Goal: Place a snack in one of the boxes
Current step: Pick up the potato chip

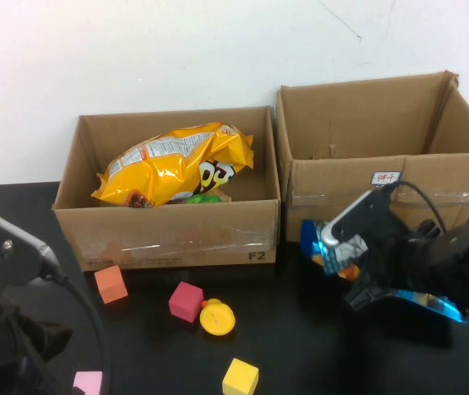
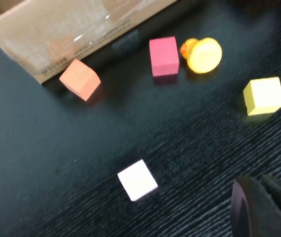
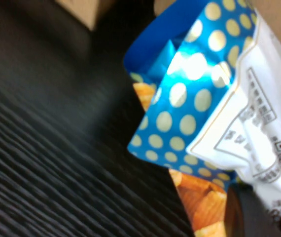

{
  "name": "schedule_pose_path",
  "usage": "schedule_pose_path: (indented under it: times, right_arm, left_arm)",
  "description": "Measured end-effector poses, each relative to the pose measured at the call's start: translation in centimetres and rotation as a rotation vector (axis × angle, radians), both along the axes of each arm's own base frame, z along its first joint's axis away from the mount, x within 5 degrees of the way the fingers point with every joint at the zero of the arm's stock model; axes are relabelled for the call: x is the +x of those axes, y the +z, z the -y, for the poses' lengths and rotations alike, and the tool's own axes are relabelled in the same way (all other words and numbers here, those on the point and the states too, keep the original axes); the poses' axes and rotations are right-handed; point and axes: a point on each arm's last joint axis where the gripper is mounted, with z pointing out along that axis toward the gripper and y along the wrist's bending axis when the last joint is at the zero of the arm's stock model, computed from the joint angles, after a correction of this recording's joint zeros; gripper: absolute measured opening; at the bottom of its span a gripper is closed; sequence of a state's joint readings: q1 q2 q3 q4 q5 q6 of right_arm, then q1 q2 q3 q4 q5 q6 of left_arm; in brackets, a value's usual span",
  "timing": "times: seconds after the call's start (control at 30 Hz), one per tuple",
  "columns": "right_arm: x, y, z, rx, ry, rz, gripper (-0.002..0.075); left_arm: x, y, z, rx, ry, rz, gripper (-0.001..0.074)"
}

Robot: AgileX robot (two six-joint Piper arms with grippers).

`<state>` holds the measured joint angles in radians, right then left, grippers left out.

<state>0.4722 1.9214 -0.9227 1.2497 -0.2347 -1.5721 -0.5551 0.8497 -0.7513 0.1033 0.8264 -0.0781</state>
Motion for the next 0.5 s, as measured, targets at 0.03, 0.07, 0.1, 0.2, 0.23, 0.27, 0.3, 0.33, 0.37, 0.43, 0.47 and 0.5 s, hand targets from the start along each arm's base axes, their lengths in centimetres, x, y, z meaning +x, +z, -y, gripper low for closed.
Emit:
schedule_pose_path:
  times: [0.03,0.07,0.1,0.2,0.23,0.27,0.3,0.33,0.37,0.43,0.47,0.5]
  right_arm:
    - [-0.2,0.5,-0.1,0.025,-0.005,-0.001,0.0073]
    - [-0.2,1.1,-0.2,0.048,-0.010,0.002,0.0073]
    - [-0.3,1.6,-0.2,0.068,-0.018,0.003,0.0073]
    - [-0.5,2.7,-0.2,0.110,-0.042,0.012,0.0073]
    - [-0.6,3.0,-0.2,0.118,-0.049,0.015,0.0073]
    - [-0.6,3.2,-0.2,0.123,-0.053,0.018,0.0073]
    - [-0.7,3.5,-0.1,0.134,-0.061,0.021,0.0073]
    - [-0.7,3.9,-0.1,0.146,-0.072,0.024,0.0073]
    - [-0.8,4.2,-0.1,0.157,-0.080,0.028,0.0072]
    - [-0.9,5.3,0.0,0.184,-0.095,0.044,0.0072]
    - [-1.0,5.7,0.0,0.199,-0.100,0.049,0.0071]
    - [-1.1,6.2,0.0,0.216,-0.105,0.057,0.0071]
  left_arm:
    - [0.0,0.0,0.0,-0.002,-0.001,0.004,-0.0001]
    - [0.0,0.0,0.0,-0.002,-0.001,0.004,-0.0001]
    - [0.0,0.0,0.0,-0.003,-0.001,0.005,-0.0001]
    - [0.0,0.0,0.0,-0.003,-0.001,0.005,-0.0001]
    - [0.0,0.0,0.0,-0.003,-0.001,0.005,-0.0001]
    - [0.0,0.0,0.0,-0.003,-0.001,0.005,-0.0001]
    - [0.0,0.0,0.0,-0.003,-0.001,0.005,-0.0001]
    - [0.0,0.0,0.0,-0.003,-0.001,0.005,0.0000]
    - [0.0,0.0,0.0,-0.003,-0.001,0.005,0.0000]
    - [0.0,0.0,0.0,-0.003,-0.001,0.005,0.0000]
    - [0.0,0.0,0.0,-0.005,0.001,0.005,-0.0001]
    - [0.0,0.0,0.0,-0.008,0.005,0.004,-0.0001]
